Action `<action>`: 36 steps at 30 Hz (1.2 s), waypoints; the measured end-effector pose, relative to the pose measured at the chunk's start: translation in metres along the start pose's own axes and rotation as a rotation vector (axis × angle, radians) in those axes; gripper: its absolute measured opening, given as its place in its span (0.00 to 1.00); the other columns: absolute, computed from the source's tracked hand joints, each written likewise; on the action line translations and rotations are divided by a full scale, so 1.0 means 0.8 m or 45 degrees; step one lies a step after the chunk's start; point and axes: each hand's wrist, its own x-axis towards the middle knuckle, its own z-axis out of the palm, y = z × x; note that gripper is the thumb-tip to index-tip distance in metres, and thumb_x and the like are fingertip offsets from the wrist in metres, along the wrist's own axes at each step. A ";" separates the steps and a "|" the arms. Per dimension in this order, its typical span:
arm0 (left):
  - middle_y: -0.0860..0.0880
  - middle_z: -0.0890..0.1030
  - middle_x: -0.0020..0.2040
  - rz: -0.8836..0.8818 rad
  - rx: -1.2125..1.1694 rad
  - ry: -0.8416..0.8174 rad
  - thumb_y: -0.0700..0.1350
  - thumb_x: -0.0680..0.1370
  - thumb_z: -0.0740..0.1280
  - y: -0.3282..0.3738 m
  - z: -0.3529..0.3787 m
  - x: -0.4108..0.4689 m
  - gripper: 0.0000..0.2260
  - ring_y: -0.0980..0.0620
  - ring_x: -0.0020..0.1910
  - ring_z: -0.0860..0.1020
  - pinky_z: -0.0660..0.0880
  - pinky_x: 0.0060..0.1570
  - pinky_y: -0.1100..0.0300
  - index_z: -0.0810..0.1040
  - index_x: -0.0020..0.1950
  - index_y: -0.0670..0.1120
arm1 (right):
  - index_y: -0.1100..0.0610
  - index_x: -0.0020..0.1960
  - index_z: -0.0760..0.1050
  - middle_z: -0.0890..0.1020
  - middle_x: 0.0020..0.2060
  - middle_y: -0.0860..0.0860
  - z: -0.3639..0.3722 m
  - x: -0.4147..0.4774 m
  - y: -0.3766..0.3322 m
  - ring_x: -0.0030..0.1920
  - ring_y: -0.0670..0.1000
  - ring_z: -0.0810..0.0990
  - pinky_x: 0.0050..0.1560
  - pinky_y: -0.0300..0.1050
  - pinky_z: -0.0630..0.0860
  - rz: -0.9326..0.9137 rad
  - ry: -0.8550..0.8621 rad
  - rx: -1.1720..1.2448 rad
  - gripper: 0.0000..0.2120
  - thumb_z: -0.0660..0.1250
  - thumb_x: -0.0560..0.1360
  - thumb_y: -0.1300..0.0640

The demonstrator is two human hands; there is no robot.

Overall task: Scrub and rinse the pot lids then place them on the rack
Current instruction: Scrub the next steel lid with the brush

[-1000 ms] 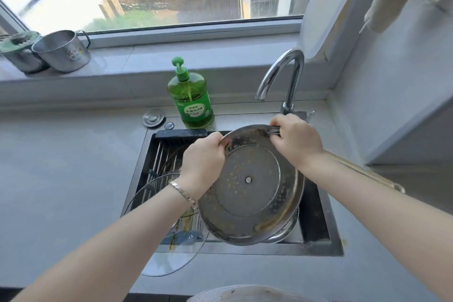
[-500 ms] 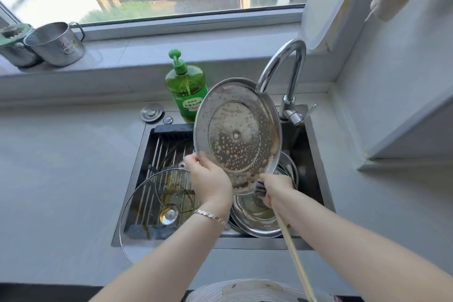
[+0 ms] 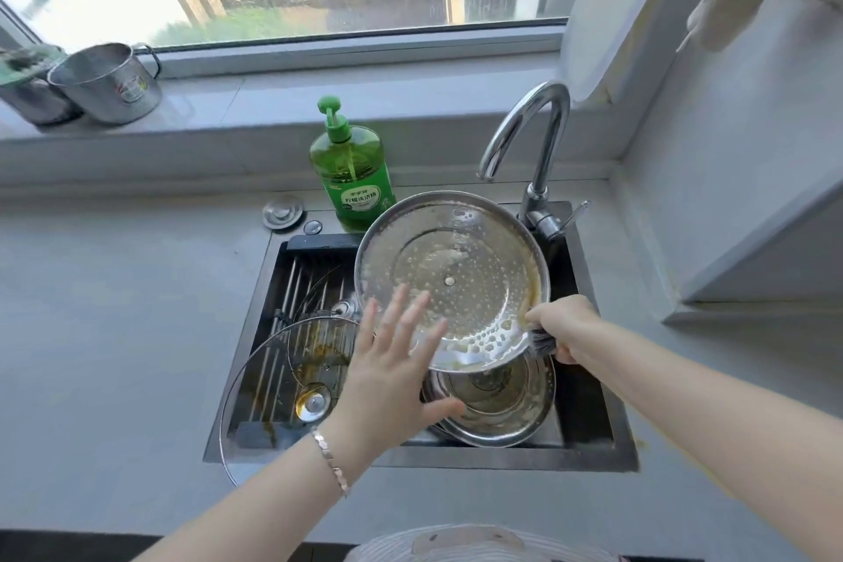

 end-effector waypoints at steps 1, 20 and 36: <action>0.43 0.68 0.71 0.193 0.116 -0.031 0.65 0.65 0.70 0.001 0.007 0.001 0.33 0.42 0.73 0.62 0.56 0.68 0.38 0.70 0.63 0.47 | 0.60 0.36 0.67 0.65 0.27 0.53 -0.003 -0.002 -0.001 0.24 0.49 0.61 0.17 0.29 0.57 -0.005 -0.003 -0.024 0.10 0.63 0.73 0.69; 0.44 0.84 0.40 -1.196 -1.680 0.039 0.37 0.72 0.72 0.021 -0.049 0.061 0.04 0.49 0.40 0.83 0.81 0.41 0.57 0.81 0.45 0.42 | 0.64 0.44 0.74 0.77 0.35 0.57 -0.054 -0.011 -0.010 0.34 0.50 0.78 0.41 0.41 0.79 -0.196 -0.665 0.324 0.16 0.68 0.72 0.49; 0.56 0.76 0.25 -1.055 -1.387 -0.015 0.35 0.70 0.70 0.055 -0.049 0.073 0.07 0.62 0.25 0.70 0.67 0.27 0.70 0.77 0.35 0.45 | 0.51 0.76 0.47 0.70 0.57 0.52 0.015 -0.064 -0.015 0.51 0.53 0.74 0.49 0.44 0.70 -1.359 -0.096 -1.033 0.32 0.59 0.79 0.50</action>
